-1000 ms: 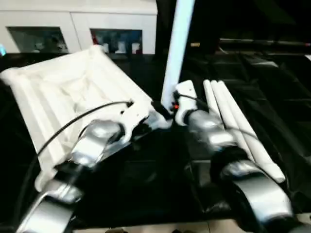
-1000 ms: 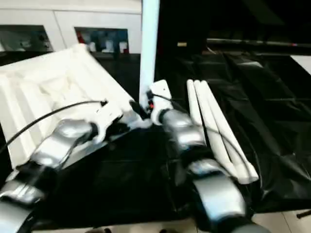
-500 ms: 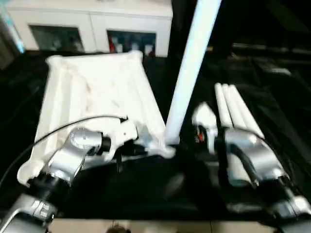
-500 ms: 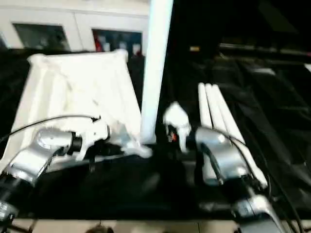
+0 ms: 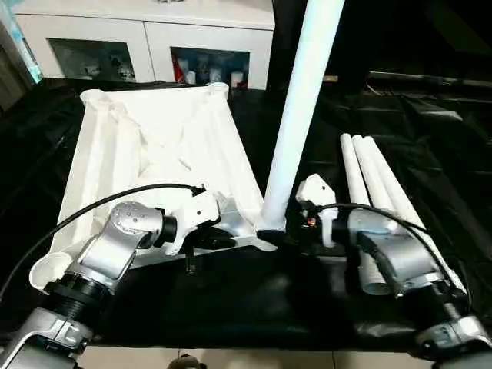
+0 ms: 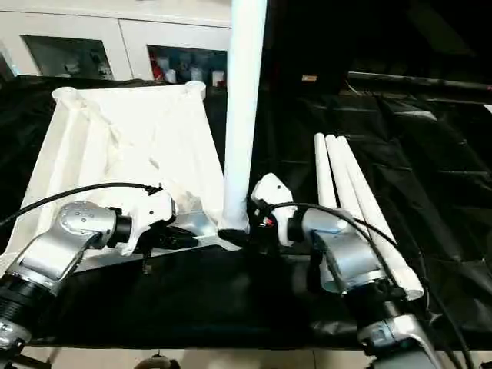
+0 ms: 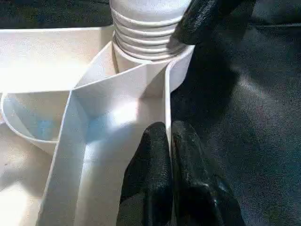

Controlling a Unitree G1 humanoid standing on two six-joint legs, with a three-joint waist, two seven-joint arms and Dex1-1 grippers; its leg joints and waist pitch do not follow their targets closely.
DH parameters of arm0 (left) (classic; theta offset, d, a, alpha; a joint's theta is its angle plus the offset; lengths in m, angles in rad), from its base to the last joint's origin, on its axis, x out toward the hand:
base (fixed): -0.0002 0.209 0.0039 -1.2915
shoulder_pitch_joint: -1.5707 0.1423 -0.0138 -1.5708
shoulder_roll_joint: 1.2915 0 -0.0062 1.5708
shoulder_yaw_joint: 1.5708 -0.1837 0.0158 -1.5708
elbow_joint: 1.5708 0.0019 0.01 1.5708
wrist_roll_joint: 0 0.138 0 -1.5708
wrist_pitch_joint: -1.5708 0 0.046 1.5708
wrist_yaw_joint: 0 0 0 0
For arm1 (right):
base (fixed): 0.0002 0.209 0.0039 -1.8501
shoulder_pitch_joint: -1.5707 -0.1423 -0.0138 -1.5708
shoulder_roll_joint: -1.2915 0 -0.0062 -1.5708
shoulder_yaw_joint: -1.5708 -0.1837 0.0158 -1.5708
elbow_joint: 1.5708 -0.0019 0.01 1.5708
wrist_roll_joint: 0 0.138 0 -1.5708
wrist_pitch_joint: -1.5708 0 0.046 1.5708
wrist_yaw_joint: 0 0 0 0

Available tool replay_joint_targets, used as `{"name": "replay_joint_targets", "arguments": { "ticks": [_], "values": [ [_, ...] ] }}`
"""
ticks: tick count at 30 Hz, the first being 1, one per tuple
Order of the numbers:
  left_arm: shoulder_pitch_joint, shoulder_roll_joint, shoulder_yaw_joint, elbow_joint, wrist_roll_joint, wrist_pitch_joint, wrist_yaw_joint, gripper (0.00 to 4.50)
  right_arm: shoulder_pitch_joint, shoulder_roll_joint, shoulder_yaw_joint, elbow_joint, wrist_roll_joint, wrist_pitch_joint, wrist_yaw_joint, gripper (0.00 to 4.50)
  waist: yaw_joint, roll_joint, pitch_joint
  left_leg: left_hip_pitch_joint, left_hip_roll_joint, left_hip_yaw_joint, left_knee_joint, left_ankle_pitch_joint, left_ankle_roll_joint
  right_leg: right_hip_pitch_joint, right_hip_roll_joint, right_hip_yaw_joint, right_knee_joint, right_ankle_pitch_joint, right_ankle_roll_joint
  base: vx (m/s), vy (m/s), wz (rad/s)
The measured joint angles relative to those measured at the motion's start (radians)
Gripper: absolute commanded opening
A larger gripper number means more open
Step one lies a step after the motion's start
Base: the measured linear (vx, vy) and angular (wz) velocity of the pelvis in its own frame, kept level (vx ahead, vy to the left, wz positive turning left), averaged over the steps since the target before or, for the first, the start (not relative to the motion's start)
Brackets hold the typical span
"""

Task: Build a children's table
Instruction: Insert table leg to table base, then rotate leg to tighten

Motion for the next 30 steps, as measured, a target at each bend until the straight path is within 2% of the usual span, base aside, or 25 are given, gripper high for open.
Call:
{"name": "replay_joint_targets", "arguments": {
  "ticks": [2,4,7,9,14,20,23,26,28,30],
  "values": [
    [0.000,-0.002,0.000,0.000,0.000,0.000,0.002,0.00,-0.001,0.005,0.000,0.004,0.000,-0.004,0.001,3.91,0.000,0.000,0.000,0.000,0.000,0.000,0.000,0.000,0.000,0.000,0.000,0.000,0.000,0.000,0.000,0.000,0.000,0.00],
    [0.000,-0.003,0.000,0.000,0.001,-0.001,0.003,0.00,-0.001,0.009,0.000,0.009,-0.001,-0.012,0.000,3.55,0.000,0.000,0.000,0.000,0.000,0.000,0.001,0.000,0.000,0.000,0.000,0.000,0.001,0.000,0.000,0.000,0.000,0.00],
    [0.000,-0.006,0.000,0.000,0.003,-0.001,0.005,0.00,-0.002,0.015,0.000,0.021,0.000,-0.021,0.003,3.49,0.000,0.000,0.000,0.000,0.000,0.000,0.002,0.000,0.000,0.000,0.000,0.000,0.001,0.000,0.000,0.000,0.000,0.00],
    [0.000,-0.007,0.000,0.000,0.003,-0.001,0.006,0.00,-0.002,0.020,0.000,0.031,0.001,-0.025,0.006,3.16,-0.001,0.000,0.000,0.000,0.001,0.000,0.003,0.000,0.000,0.001,0.000,0.000,0.002,0.000,0.000,0.000,0.000,0.00],
    [0.000,-0.006,0.000,0.000,0.004,-0.002,0.006,0.00,-0.003,0.025,0.001,0.040,0.001,-0.030,0.010,2.81,-0.001,0.000,0.000,0.000,0.001,0.000,0.005,0.000,0.000,0.001,0.000,0.000,0.004,0.000,0.000,0.000,0.000,0.00],
    [0.000,-0.006,0.000,0.007,0.004,-0.002,0.006,0.00,-0.003,0.034,-0.001,0.064,0.001,-0.047,0.008,2.75,-0.004,0.000,0.000,0.000,0.002,-0.001,0.008,0.000,0.000,0.001,0.000,0.000,0.006,0.000,0.000,0.000,0.000,0.00],
    [0.000,-0.014,0.000,0.014,0.005,-0.001,0.017,0.00,-0.002,0.052,-0.006,0.078,0.000,-0.048,-0.021,2.74,-0.012,0.000,0.000,0.002,0.002,-0.001,0.009,0.000,0.000,0.002,0.000,0.000,0.007,0.001,-0.001,0.000,0.000,0.00],
    [-0.009,-0.055,0.017,0.055,0.018,0.015,0.086,0.00,-0.010,0.114,-0.034,0.141,-0.017,-0.060,-0.147,2.74,-0.019,0.000,-0.001,0.009,0.002,-0.001,0.009,0.000,0.000,0.009,0.000,0.000,0.007,-0.001,0.002,0.000,0.000,0.00],
    [-0.051,-0.115,0.024,0.115,0.052,0.043,0.179,0.00,-0.055,0.183,-0.074,0.224,-0.034,-0.056,-0.303,2.74,-0.030,0.000,-0.002,0.012,0.002,-0.001,0.010,0.000,0.000,0.012,0.000,0.000,0.007,-0.001,0.003,0.000,0.000,0.00],
    [-0.068,-0.154,0.022,0.145,0.067,0.052,0.237,0.00,-0.077,0.211,-0.096,0.271,-0.037,-0.054,-0.395,2.74,-0.037,0.000,-0.002,0.016,0.002,-0.001,0.010,0.000,0.000,0.015,0.000,0.000,0.005,-0.002,0.003,0.000,0.000,0.00]
  ]
}}
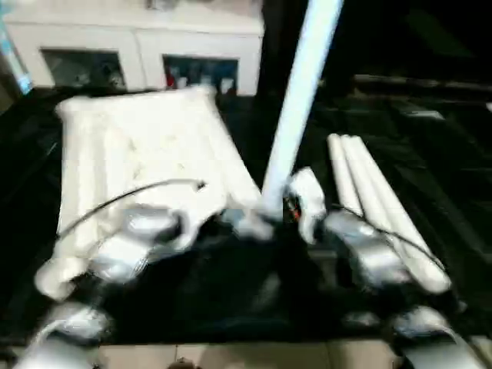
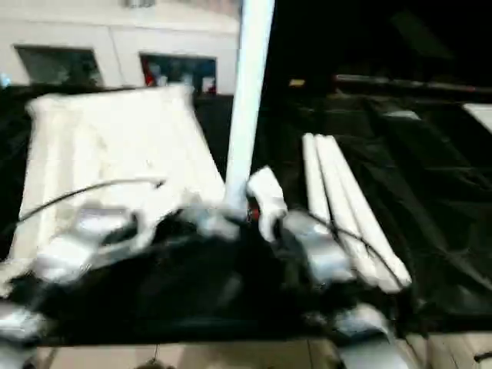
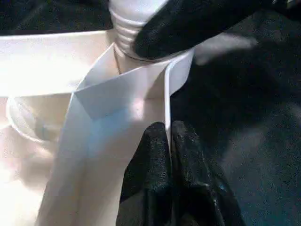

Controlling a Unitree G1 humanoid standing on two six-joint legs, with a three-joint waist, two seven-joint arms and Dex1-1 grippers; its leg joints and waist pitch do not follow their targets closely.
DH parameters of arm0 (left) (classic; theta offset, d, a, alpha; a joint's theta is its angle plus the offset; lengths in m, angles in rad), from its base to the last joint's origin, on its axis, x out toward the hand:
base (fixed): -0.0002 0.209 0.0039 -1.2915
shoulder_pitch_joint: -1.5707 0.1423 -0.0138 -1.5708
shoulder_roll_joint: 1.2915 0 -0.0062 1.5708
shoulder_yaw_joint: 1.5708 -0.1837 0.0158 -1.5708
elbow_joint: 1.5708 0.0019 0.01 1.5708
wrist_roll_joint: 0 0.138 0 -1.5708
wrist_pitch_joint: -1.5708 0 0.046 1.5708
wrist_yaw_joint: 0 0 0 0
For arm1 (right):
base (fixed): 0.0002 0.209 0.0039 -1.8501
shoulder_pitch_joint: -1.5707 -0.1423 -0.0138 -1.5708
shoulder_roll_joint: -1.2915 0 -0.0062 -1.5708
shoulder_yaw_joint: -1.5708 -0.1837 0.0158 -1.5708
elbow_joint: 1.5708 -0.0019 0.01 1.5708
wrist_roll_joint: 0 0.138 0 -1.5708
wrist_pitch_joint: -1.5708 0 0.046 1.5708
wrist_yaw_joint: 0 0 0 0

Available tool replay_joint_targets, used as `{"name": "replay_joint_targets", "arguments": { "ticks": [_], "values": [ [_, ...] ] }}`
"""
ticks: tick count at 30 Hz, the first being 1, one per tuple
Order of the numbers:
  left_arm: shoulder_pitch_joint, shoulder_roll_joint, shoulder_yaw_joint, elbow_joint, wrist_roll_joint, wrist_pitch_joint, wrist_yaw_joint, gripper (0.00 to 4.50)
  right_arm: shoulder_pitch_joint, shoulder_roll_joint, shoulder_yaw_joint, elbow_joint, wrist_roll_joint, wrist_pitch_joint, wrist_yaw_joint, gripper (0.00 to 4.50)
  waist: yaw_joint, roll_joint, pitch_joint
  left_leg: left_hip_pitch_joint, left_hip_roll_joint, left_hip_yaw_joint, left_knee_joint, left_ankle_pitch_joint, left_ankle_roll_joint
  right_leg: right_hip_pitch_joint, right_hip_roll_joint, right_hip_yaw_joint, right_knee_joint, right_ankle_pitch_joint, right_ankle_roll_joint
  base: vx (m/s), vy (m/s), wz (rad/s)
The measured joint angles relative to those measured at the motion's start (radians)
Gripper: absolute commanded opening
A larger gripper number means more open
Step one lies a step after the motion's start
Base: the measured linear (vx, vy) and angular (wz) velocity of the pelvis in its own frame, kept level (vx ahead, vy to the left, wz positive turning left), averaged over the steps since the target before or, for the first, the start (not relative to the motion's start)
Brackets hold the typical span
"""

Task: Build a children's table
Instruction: Rotate leg to tighten

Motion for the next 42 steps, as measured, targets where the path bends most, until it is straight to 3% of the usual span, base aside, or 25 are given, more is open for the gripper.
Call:
{"name": "replay_joint_targets", "arguments": {
  "ticks": [4,6,8,10,13,15,17,23,28,32,35,39,42],
  "values": [
    [-0.065,-0.115,0.005,0.105,0.033,0.060,0.175,0.00,-0.092,0.081,-0.045,0.152,-0.019,-0.001,-0.250,2.74,-0.009,0.004,0.000,0.010,0.000,-0.005,0.000,0.000,0.000,0.013,-0.001,-0.008,-0.013,-0.001,0.001,0.000,0.000,0.00],
    [-0.083,-0.155,0.004,0.125,0.047,0.086,0.235,0.00,-0.131,0.116,-0.065,0.214,-0.023,-0.009,-0.340,2.73,-0.012,0.010,0.000,0.009,0.004,-0.010,0.000,0.000,0.000,0.021,-0.002,-0.024,-0.029,-0.001,0.001,0.000,0.000,0.00],
    [-0.086,-0.169,0.005,0.125,0.054,0.104,0.259,0.00,-0.155,0.136,-0.080,0.254,-0.025,-0.015,-0.384,2.73,-0.021,0.013,0.000,0.009,0.008,-0.013,0.000,0.000,0.001,0.028,-0.002,-0.033,-0.041,-0.001,0.001,0.000,0.000,0.00],
    [-0.086,-0.168,0.005,0.125,0.061,0.105,0.262,0.00,-0.168,0.146,-0.088,0.282,-0.028,-0.027,-0.394,2.73,-0.031,0.013,0.000,0.009,0.006,-0.013,0.001,0.000,0.001,0.029,-0.004,-0.032,-0.043,-0.001,0.001,0.000,0.000,0.00],
    [-0.086,-0.159,0.005,0.128,0.062,0.096,0.261,0.00,-0.184,0.152,-0.099,0.309,-0.028,-0.039,-0.389,2.73,-0.035,0.013,0.000,0.009,0.004,-0.012,0.001,-0.001,0.001,0.028,-0.009,-0.036,-0.043,-0.001,0.001,0.000,0.000,0.00],
    [-0.086,-0.151,0.005,0.133,0.062,0.086,0.258,0.00,-0.188,0.154,-0.108,0.329,-0.026,-0.062,-0.380,2.73,-0.036,0.012,0.000,0.009,0.003,-0.012,0.001,-0.001,0.001,0.028,-0.016,-0.046,-0.043,-0.001,0.001,0.000,0.000,0.00],
    [-0.086,-0.144,0.005,0.133,0.062,0.082,0.256,0.00,-0.198,0.158,-0.121,0.355,-0.020,-0.083,-0.373,3.43,-0.037,0.013,0.000,0.008,0.005,-0.012,0.002,-0.001,0.001,0.028,-0.018,-0.054,-0.045,-0.001,0.001,0.000,0.000,0.00],
    [-0.071,-0.103,0.005,0.110,0.060,0.053,0.208,0.00,-0.202,0.136,-0.129,0.364,-0.002,-0.102,-0.268,3.83,-0.039,0.011,0.001,0.007,0.007,-0.014,0.000,-0.001,0.001,0.022,-0.018,-0.058,-0.045,-0.001,0.001,0.000,0.000,0.00],
    [-0.045,-0.059,0.000,0.057,0.046,0.024,0.134,0.00,-0.179,0.054,-0.093,0.263,-0.002,-0.089,-0.102,3.88,-0.023,0.011,0.002,-0.003,0.007,-0.009,-0.002,0.000,0.001,0.010,-0.018,-0.052,-0.039,0.004,-0.005,0.000,0.000,0.00],
    [-0.032,-0.027,-0.004,0.035,0.029,-0.001,0.070,0.00,-0.140,-0.017,-0.057,0.157,-0.003,-0.081,0.035,3.88,-0.001,0.010,0.001,-0.002,0.007,-0.004,-0.001,0.000,0.001,0.008,-0.018,-0.045,-0.030,0.014,-0.007,0.013,-0.006,0.01],
    [-0.017,0.006,-0.007,0.012,0.010,-0.028,0.009,0.00,-0.089,-0.070,-0.014,0.079,-0.002,-0.061,0.153,3.88,0.006,0.009,0.001,-0.002,0.007,0.000,-0.005,0.000,0.000,0.003,-0.014,-0.030,-0.019,0.014,-0.005,0.058,-0.033,0.08],
    [0.007,0.075,-0.008,-0.033,-0.029,-0.069,-0.107,0.00,-0.023,-0.159,0.036,-0.041,0.007,-0.025,0.332,3.88,0.023,0.009,0.001,-0.014,0.007,0.001,-0.005,0.001,0.003,-0.016,-0.013,-0.026,-0.002,0.004,-0.006,0.045,-0.024,0.04],
    [0.028,0.107,-0.010,-0.070,-0.043,-0.071,-0.177,0.00,-0.001,-0.187,0.058,-0.092,0.010,-0.011,0.406,3.88,0.029,0.009,0.001,-0.017,0.008,0.001,-0.005,0.002,0.003,-0.020,-0.013,-0.026,0.003,0.001,-0.008,0.000,0.000,0.00]
  ]
}}
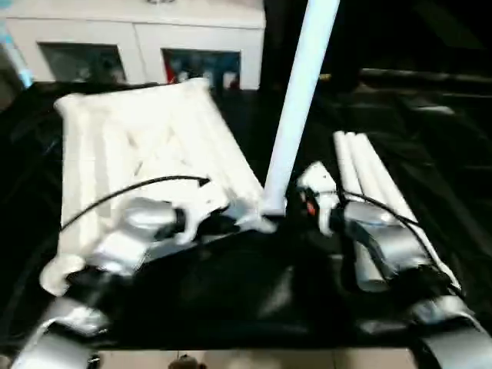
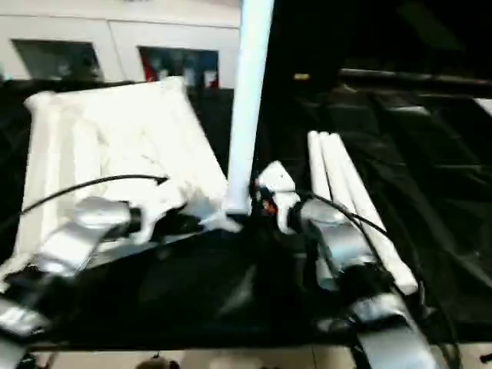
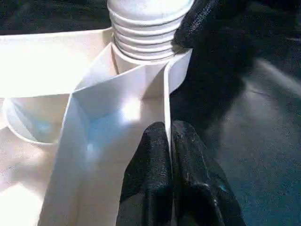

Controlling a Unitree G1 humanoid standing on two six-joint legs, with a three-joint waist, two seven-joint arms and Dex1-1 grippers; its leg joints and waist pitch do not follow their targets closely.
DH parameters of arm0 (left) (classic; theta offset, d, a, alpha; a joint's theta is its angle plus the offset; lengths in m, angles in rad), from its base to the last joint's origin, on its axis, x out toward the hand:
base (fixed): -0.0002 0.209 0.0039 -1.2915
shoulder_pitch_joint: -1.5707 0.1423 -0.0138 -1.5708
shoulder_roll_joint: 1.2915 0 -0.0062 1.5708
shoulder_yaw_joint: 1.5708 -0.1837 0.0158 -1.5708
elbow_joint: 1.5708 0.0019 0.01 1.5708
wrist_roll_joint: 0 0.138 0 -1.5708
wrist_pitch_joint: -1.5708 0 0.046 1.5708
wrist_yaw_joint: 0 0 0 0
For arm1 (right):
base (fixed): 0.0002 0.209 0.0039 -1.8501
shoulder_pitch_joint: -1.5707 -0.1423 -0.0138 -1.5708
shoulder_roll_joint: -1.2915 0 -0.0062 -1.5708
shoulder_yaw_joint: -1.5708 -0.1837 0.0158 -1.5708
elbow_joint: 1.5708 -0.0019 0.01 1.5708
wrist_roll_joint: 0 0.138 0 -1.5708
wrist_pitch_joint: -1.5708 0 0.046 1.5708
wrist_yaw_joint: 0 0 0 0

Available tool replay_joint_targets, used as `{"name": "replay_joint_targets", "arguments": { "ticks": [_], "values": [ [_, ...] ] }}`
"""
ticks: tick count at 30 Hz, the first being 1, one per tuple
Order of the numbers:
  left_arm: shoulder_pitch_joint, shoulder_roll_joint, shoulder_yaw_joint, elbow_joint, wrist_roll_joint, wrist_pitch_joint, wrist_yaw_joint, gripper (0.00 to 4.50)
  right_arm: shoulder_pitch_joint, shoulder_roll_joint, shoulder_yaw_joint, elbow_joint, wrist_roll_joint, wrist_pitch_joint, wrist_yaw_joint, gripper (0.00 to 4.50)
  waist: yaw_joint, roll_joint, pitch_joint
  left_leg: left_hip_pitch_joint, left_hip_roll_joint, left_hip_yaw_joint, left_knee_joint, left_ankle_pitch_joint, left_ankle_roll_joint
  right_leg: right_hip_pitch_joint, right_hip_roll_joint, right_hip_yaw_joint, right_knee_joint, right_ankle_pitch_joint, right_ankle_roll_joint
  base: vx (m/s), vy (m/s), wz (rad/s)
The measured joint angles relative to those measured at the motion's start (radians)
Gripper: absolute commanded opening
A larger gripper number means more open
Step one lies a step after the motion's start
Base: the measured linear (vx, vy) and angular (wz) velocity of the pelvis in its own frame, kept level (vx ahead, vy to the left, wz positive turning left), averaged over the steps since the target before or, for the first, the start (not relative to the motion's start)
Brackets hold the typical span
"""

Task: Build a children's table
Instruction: Rotate leg to tighten

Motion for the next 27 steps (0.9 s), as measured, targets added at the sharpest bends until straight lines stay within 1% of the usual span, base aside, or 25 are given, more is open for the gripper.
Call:
{"name": "replay_joint_targets", "arguments": {
  "ticks": [2,5,10,12,14,16,21,27],
  "values": [
    [0.005,0.009,-0.002,-0.007,-0.005,0.000,-0.022,0.00,0.007,-0.002,0.002,-0.006,0.003,0.001,0.021,3.88,0.000,0.000,0.000,0.000,0.000,0.000,0.003,-0.001,-0.002,0.000,0.000,0.000,0.002,0.000,0.000,0.000,0.000,0.00],
    [0.011,0.017,-0.002,-0.014,-0.012,0.001,-0.036,0.00,0.009,-0.004,0.010,-0.016,0.004,0.001,0.032,3.88,-0.004,-0.001,0.001,0.000,0.001,0.000,0.010,-0.004,-0.006,0.001,-0.001,0.002,0.006,0.000,0.000,0.000,0.000,0.00],
    [0.023,0.026,-0.005,-0.032,-0.017,0.002,-0.058,0.00,0.017,-0.013,0.022,-0.034,0.001,-0.001,0.058,3.88,-0.005,-0.002,0.001,0.003,0.001,0.000,0.011,-0.003,-0.006,0.006,-0.001,0.002,0.006,-0.003,0.006,0.000,0.000,0.00],
    [0.023,0.026,-0.005,-0.032,-0.016,0.002,-0.058,0.00,0.017,-0.012,0.022,-0.034,-0.001,-0.003,0.058,3.61,-0.006,-0.002,0.001,0.003,0.001,0.000,0.012,-0.003,-0.006,0.007,-0.001,0.002,0.006,-0.003,0.007,0.000,0.000,0.00],
    [0.023,0.026,-0.003,-0.032,-0.015,0.002,-0.057,0.00,0.019,-0.007,0.022,-0.034,-0.001,-0.004,0.058,3.49,-0.007,-0.003,0.002,0.003,0.001,0.000,0.012,-0.003,-0.006,0.007,-0.001,0.002,0.006,-0.003,0.007,0.000,0.000,0.00],
    [0.023,0.025,-0.003,-0.032,-0.015,0.002,-0.057,0.00,0.021,-0.001,0.022,-0.033,-0.001,-0.004,0.055,3.25,-0.008,-0.003,0.002,0.003,0.001,0.000,0.012,-0.003,-0.006,0.007,-0.001,0.002,0.006,-0.003,0.007,0.000,0.000,0.00],
    [0.023,0.022,-0.003,-0.030,-0.013,0.002,-0.055,0.00,0.021,0.009,0.022,-0.025,-0.001,-0.006,0.051,2.86,-0.008,-0.003,0.002,0.003,0.001,0.000,0.012,-0.003,-0.006,0.007,-0.001,0.002,0.007,-0.002,0.007,0.000,0.000,0.00],
    [0.022,0.014,-0.002,-0.019,-0.010,0.002,-0.035,0.00,0.026,0.038,0.006,0.009,-0.001,-0.038,0.013,2.76,-0.010,-0.003,0.002,0.003,0.001,0.000,0.012,-0.003,-0.006,0.007,-0.001,0.003,0.007,0.000,0.004,0.000,0.000,0.00]
  ]
}}
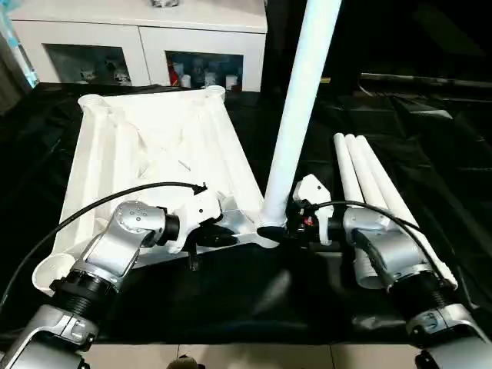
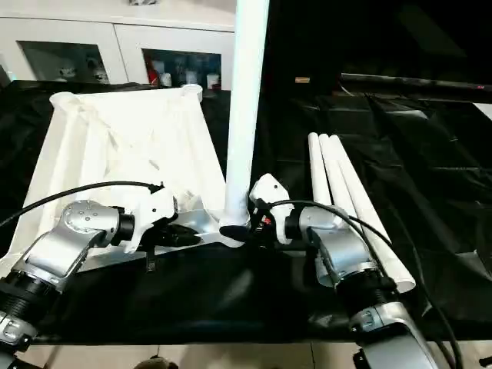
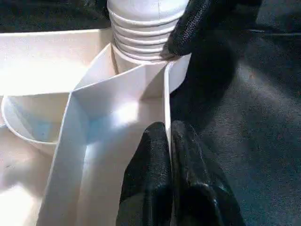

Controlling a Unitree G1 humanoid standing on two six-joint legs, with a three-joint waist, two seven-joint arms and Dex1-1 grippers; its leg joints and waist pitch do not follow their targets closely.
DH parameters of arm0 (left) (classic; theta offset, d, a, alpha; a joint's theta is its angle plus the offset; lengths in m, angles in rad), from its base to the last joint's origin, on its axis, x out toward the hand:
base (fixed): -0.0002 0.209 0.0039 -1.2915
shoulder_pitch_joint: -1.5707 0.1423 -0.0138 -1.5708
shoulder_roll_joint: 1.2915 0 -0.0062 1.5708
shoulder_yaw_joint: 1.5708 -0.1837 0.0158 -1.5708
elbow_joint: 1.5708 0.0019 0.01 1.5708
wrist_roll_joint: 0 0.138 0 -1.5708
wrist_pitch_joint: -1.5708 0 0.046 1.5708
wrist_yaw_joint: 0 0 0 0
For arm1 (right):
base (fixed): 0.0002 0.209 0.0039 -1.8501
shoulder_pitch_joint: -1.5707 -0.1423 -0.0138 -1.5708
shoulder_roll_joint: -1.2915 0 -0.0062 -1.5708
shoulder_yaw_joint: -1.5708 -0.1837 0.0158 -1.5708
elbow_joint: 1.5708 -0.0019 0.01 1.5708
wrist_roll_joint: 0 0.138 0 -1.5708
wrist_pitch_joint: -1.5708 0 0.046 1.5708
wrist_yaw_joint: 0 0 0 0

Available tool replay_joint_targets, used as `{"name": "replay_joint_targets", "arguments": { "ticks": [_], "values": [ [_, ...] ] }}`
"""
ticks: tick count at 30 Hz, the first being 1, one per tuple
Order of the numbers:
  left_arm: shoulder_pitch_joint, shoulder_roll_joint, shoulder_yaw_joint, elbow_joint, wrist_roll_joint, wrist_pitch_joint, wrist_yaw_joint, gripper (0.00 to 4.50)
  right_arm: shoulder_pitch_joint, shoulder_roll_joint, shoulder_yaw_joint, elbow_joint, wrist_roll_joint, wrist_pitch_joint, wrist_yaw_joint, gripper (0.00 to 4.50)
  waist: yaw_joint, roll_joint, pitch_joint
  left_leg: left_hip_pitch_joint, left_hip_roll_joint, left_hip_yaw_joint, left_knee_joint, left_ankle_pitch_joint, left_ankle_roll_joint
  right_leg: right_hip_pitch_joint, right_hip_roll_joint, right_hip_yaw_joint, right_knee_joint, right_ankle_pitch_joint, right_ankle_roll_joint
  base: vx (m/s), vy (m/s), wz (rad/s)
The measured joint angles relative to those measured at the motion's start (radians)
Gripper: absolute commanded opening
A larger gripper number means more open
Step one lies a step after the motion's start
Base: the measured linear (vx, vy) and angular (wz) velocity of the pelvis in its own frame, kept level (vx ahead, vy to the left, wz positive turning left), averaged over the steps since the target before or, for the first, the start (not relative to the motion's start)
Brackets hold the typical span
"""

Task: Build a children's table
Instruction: Rotate leg to tighten

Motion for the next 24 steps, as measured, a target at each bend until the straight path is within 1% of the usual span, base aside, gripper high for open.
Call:
{"name": "replay_joint_targets", "arguments": {
  "ticks": [2,5,7,8,9,12,15,17,20,21,22,23,24],
  "values": [
    [-0.004,-0.005,0.003,0.011,0.004,0.000,0.018,0.00,0.000,0.024,-0.014,0.021,0.001,-0.010,-0.040,2.76,-0.004,0.000,0.000,0.001,0.000,0.000,0.000,0.000,0.000,0.001,0.000,0.000,0.000,0.000,0.000,0.000,0.000,0.00],
    [-0.022,-0.034,0.013,0.045,0.024,0.008,0.072,0.00,-0.014,0.075,-0.042,0.079,-0.001,-0.022,-0.147,2.75,-0.014,0.000,0.000,0.004,0.000,0.000,0.000,0.000,0.000,0.003,0.000,0.000,0.000,-0.002,0.003,0.000,0.000,0.00],
    [-0.045,-0.068,0.014,0.076,0.046,0.026,0.132,0.00,-0.033,0.116,-0.064,0.125,-0.006,-0.027,-0.257,2.75,-0.022,0.000,0.000,0.006,0.000,0.000,0.000,0.000,0.000,0.005,0.000,0.000,0.000,-0.002,0.003,0.000,0.000,0.00],
    [-0.055,-0.084,0.014,0.088,0.055,0.037,0.159,0.00,-0.041,0.131,-0.072,0.144,-0.009,-0.029,-0.304,2.75,-0.024,0.000,0.000,0.006,0.000,0.000,0.001,0.000,0.000,0.005,0.000,0.000,0.000,-0.002,0.003,0.000,0.000,0.00],
    [-0.073,-0.118,0.017,0.113,0.068,0.057,0.217,0.00,-0.061,0.164,-0.092,0.181,-0.014,-0.029,-0.396,2.75,-0.026,0.000,0.000,0.007,0.000,0.000,0.001,0.000,0.000,0.005,0.000,0.000,0.000,-0.002,0.003,0.000,0.000,0.00],
    [-0.115,-0.195,0.020,0.162,0.102,0.112,0.347,0.00,-0.117,0.230,-0.138,0.259,-0.030,-0.018,-0.611,2.75,-0.027,0.001,-0.001,0.007,0.000,-0.002,0.002,0.000,0.000,0.007,0.000,-0.001,-0.003,-0.002,0.003,0.000,0.000,0.00],
    [-0.129,-0.246,0.016,0.183,0.118,0.133,0.410,0.00,-0.149,0.272,-0.155,0.315,-0.039,-0.029,-0.719,2.75,-0.028,0.001,-0.001,0.008,0.000,-0.002,0.001,0.000,0.000,0.009,0.000,-0.002,-0.008,-0.002,0.003,0.000,0.000,0.00],
    [-0.138,-0.265,0.010,0.195,0.130,0.138,0.434,0.00,-0.161,0.291,-0.164,0.338,-0.046,-0.044,-0.763,2.75,-0.028,0.001,-0.001,0.008,0.000,-0.002,0.000,0.000,0.000,0.010,0.000,-0.003,-0.011,-0.002,0.004,0.000,0.000,0.00],
    [-0.147,-0.275,0.009,0.211,0.139,0.136,0.449,0.00,-0.168,0.294,-0.170,0.365,-0.049,-0.074,-0.773,2.75,-0.028,0.001,-0.001,0.007,-0.001,-0.002,0.000,0.000,0.000,0.011,0.000,-0.003,-0.017,-0.002,0.004,0.000,0.000,0.00],
    [-0.148,-0.276,0.009,0.213,0.140,0.131,0.448,0.00,-0.168,0.294,-0.177,0.369,-0.047,-0.078,-0.766,3.10,-0.028,0.001,-0.001,0.007,-0.001,-0.002,0.001,0.000,0.000,0.012,0.000,-0.003,-0.018,-0.002,0.004,0.000,0.000,0.00],
    [-0.148,-0.276,0.008,0.215,0.143,0.125,0.448,0.00,-0.168,0.294,-0.183,0.371,-0.046,-0.083,-0.759,3.31,-0.028,0.001,-0.001,0.006,-0.001,-0.002,0.001,0.000,0.000,0.012,0.000,-0.003,-0.019,-0.002,0.004,0.000,0.000,0.00],
    [-0.148,-0.276,0.007,0.217,0.144,0.115,0.446,0.00,-0.168,0.294,-0.190,0.374,-0.044,-0.090,-0.750,3.45,-0.028,0.001,-0.001,0.005,-0.001,-0.002,0.001,0.000,0.000,0.011,0.000,-0.003,-0.020,-0.002,0.004,0.000,0.000,0.00],
    [-0.148,-0.275,0.006,0.221,0.145,0.105,0.444,0.00,-0.168,0.294,-0.198,0.378,-0.036,-0.099,-0.735,3.45,-0.027,0.001,-0.001,0.004,-0.001,-0.002,0.001,0.000,0.000,0.011,0.000,-0.002,-0.020,-0.002,0.004,0.000,0.000,0.00]
  ]
}}
